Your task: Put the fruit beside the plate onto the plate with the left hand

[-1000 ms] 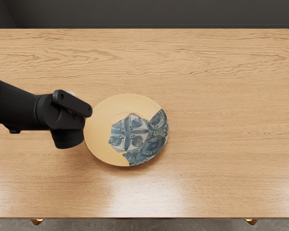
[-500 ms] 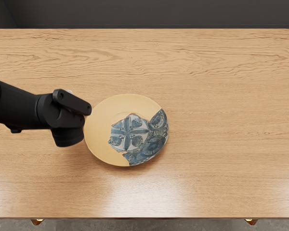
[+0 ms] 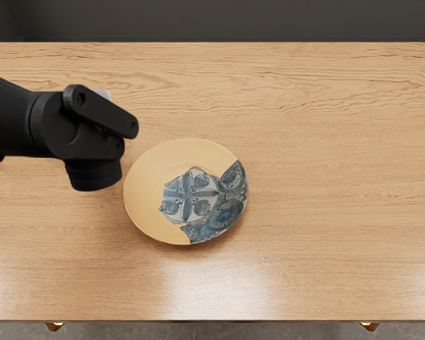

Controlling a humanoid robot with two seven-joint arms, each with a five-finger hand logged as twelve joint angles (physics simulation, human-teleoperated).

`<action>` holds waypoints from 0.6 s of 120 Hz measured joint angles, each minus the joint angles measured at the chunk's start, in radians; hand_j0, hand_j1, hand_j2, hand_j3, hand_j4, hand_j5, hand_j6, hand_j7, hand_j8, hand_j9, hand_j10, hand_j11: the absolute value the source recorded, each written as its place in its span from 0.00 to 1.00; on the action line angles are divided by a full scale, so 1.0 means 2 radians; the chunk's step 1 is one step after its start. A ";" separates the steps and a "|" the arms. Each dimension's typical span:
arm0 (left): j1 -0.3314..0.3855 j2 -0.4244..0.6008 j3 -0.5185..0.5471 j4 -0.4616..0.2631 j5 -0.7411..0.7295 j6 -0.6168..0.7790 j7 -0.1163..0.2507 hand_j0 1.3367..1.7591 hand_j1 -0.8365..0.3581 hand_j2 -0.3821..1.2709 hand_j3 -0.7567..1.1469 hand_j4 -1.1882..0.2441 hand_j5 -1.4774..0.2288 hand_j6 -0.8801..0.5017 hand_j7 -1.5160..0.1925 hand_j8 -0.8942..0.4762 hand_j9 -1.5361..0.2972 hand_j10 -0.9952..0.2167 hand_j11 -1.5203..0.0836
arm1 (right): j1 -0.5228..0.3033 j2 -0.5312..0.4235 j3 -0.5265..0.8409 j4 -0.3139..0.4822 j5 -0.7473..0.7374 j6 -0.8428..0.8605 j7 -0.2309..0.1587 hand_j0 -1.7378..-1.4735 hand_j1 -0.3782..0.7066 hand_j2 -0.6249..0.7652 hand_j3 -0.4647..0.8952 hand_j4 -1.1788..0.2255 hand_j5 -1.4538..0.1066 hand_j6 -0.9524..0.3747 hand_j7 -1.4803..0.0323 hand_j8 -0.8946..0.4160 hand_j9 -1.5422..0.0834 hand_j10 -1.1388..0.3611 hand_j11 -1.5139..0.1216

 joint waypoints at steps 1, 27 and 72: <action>-0.002 0.000 -0.001 -0.003 -0.001 0.000 0.000 0.73 0.51 0.46 0.40 0.53 0.17 0.43 0.18 0.35 0.17 0.16 0.20 | 0.000 0.000 0.000 0.000 0.000 0.000 0.000 0.30 0.07 0.44 0.34 0.81 0.90 0.69 0.95 0.65 0.92 0.73 0.90; -0.038 0.000 -0.063 -0.052 -0.031 -0.002 0.000 0.74 0.50 0.46 0.40 0.54 0.16 0.44 0.18 0.35 0.19 0.13 0.21 | 0.000 0.000 0.000 0.000 0.000 0.000 0.000 0.30 0.07 0.44 0.34 0.81 0.90 0.69 0.95 0.65 0.92 0.73 0.90; -0.015 0.000 -0.160 -0.052 -0.056 -0.002 0.000 0.74 0.51 0.44 0.40 0.53 0.18 0.43 0.20 0.34 0.20 0.13 0.22 | 0.001 0.000 0.000 0.000 0.000 0.000 0.000 0.30 0.07 0.44 0.34 0.81 0.90 0.69 0.95 0.65 0.92 0.73 0.90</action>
